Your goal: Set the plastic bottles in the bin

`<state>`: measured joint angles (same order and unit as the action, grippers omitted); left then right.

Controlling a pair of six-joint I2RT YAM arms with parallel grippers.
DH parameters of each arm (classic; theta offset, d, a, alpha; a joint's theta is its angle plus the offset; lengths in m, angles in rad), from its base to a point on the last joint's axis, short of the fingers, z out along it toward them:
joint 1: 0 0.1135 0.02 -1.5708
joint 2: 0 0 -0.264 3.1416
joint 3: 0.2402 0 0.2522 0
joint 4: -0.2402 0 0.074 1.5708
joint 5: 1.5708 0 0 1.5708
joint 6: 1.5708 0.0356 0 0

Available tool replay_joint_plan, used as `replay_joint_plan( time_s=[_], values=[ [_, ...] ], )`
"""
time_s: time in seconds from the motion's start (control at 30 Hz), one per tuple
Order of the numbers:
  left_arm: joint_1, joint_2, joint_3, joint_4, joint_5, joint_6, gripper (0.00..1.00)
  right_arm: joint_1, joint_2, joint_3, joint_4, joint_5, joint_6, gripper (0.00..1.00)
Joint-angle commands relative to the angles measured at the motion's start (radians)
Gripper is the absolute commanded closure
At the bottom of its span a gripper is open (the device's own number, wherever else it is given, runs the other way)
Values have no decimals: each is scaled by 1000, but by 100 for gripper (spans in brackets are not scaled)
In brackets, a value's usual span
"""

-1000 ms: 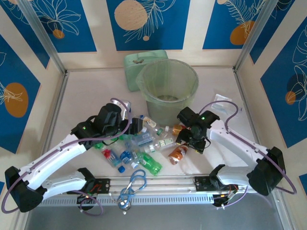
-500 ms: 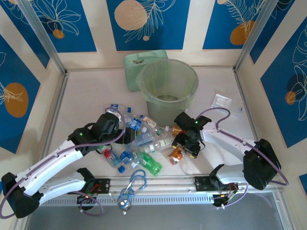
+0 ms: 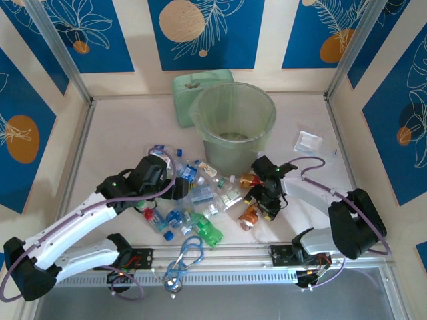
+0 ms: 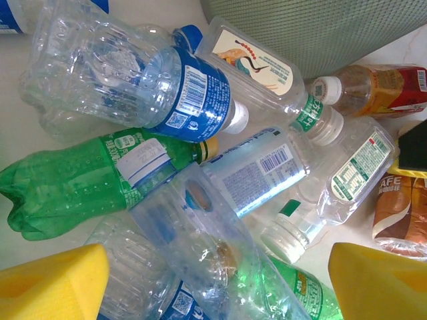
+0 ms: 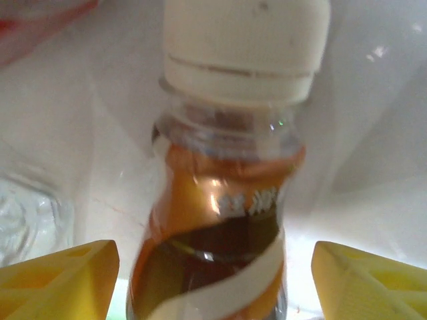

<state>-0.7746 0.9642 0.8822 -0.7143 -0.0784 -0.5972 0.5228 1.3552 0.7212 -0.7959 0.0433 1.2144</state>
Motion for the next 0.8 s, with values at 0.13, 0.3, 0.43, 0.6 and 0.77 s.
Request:
replay_joint_plan(
  time_s=[0.13, 0.3, 0.43, 0.6, 0.77],
  values=[
    [-4, 10, 48, 10, 14, 7, 17, -33, 63, -14, 29, -43, -39, 29],
    [-4, 24, 64, 21, 13, 7, 19, -38, 55, -14, 20, -35, -39, 35],
    [-5, 31, 77, 23, 11, 9, 19, -41, 10, -17, -1, -7, -29, 42],
    [-4, 34, 103, 14, 8, 20, 19, -44, -105, -13, -44, 44, -37, 48],
    [-3, 29, 161, 22, 30, 61, 17, -43, -292, 61, -151, 89, -74, 51]
  ],
)
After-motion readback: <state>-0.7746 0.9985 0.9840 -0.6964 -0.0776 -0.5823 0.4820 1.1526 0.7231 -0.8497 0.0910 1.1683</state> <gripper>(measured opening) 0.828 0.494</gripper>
